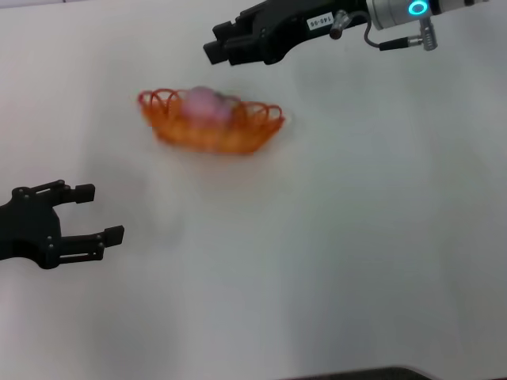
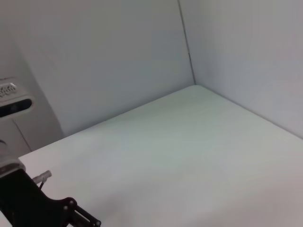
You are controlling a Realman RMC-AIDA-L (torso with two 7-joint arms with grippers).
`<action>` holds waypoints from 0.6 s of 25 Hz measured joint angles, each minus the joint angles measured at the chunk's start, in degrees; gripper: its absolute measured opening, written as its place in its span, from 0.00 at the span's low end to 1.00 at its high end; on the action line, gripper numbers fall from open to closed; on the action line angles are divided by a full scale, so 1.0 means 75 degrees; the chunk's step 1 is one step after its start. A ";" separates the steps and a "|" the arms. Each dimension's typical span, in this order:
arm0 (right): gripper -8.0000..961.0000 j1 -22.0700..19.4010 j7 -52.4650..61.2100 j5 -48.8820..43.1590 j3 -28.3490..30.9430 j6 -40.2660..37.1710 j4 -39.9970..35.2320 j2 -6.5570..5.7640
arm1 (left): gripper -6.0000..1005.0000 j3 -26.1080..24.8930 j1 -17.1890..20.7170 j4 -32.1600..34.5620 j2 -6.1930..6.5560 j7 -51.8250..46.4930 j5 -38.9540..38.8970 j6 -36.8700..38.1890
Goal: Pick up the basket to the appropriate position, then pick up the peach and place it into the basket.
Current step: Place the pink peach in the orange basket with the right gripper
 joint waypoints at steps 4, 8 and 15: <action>0.34 -0.0056 -0.0031 0.0087 0.0007 0.0004 0.0004 -0.0007 | 0.87 0.0001 0.0000 -0.0007 0.0000 0.0000 0.0000 -0.0004; 0.42 -0.0217 -0.0150 0.0259 0.0051 -0.0103 -0.0085 -0.0026 | 0.87 0.0001 0.0000 -0.0017 0.0000 0.0001 0.0000 -0.0016; 0.79 -0.1006 -0.0880 0.0554 0.0331 -0.0964 -0.0809 -0.0058 | 0.87 -0.0292 -0.0004 0.0034 0.0000 -0.0020 -0.0079 0.0043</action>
